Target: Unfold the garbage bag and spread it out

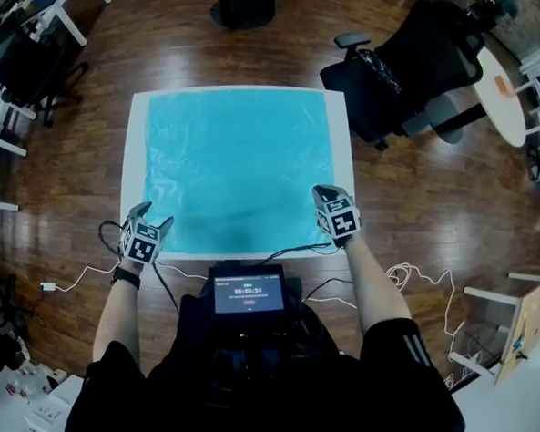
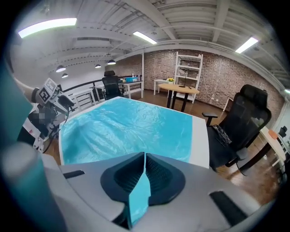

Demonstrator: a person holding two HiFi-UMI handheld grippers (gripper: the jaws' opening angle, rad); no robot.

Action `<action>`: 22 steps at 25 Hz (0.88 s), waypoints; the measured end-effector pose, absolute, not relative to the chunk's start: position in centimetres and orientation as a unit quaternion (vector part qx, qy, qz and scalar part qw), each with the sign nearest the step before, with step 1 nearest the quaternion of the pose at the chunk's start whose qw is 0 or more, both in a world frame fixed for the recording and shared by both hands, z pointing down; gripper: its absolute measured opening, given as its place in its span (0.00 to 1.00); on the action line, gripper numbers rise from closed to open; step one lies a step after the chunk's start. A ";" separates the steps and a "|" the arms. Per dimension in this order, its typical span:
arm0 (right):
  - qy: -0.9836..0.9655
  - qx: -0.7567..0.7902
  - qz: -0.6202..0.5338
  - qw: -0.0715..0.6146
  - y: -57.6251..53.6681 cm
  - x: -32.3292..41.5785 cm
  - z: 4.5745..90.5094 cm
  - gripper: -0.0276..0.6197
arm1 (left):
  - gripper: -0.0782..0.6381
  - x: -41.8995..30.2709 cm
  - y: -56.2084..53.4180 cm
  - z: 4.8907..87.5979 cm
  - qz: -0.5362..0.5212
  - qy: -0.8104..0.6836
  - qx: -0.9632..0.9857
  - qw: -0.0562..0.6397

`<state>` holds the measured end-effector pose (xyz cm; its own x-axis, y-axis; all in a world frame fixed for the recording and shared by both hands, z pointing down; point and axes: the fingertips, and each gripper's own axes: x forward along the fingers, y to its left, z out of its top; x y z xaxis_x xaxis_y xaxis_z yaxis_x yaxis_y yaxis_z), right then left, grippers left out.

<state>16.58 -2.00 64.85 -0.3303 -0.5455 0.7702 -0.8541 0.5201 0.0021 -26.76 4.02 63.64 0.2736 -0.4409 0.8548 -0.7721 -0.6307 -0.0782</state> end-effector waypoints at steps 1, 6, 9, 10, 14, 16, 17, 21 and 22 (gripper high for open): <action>-0.792 0.444 0.208 0.363 -1.8 16.3 64.4 0.09 | 0.55 -26.4 3.9 62.8 0.441 -0.399 0.783 0.184; -0.812 0.437 0.225 0.315 -0.6 15.0 63.1 0.08 | 0.55 -25.2 3.6 60.0 0.368 -0.434 0.801 0.188; -0.823 0.427 0.224 0.300 0.3 14.0 62.0 0.07 | 0.55 -25.0 3.7 59.4 0.337 -0.450 0.804 0.195; -0.827 0.424 0.220 0.297 0.6 13.7 61.6 0.07 | 0.54 -25.0 3.8 59.4 0.332 -0.456 0.803 0.194; -0.834 0.422 0.215 0.282 2.1 13.3 60.7 0.07 | 0.54 -24.0 4.8 59.1 0.307 -0.462 0.804 0.215; -0.835 0.425 0.217 0.275 2.9 13.4 60.5 0.07 | 0.54 -23.7 5.6 59.6 0.289 -0.462 0.805 0.235; -0.834 0.427 0.219 0.272 3.3 13.5 60.5 0.07 | 0.54 -23.5 6.0 59.7 0.286 -0.461 0.805 0.240; -0.831 0.433 0.229 0.262 5.0 13.8 60.7 0.07 | 0.54 -22.9 7.4 60.0 0.285 -0.462 0.804 0.242; -0.830 0.435 0.232 0.260 5.3 13.8 60.7 0.07 | 0.54 -22.8 7.7 60.0 0.281 -0.462 0.804 0.247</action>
<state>13.84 5.33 60.72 -0.4867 -0.6011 0.6339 -0.8424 0.5149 -0.1586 -22.77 7.74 59.99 0.4145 -0.6050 0.6798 -0.8821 -0.4508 0.1368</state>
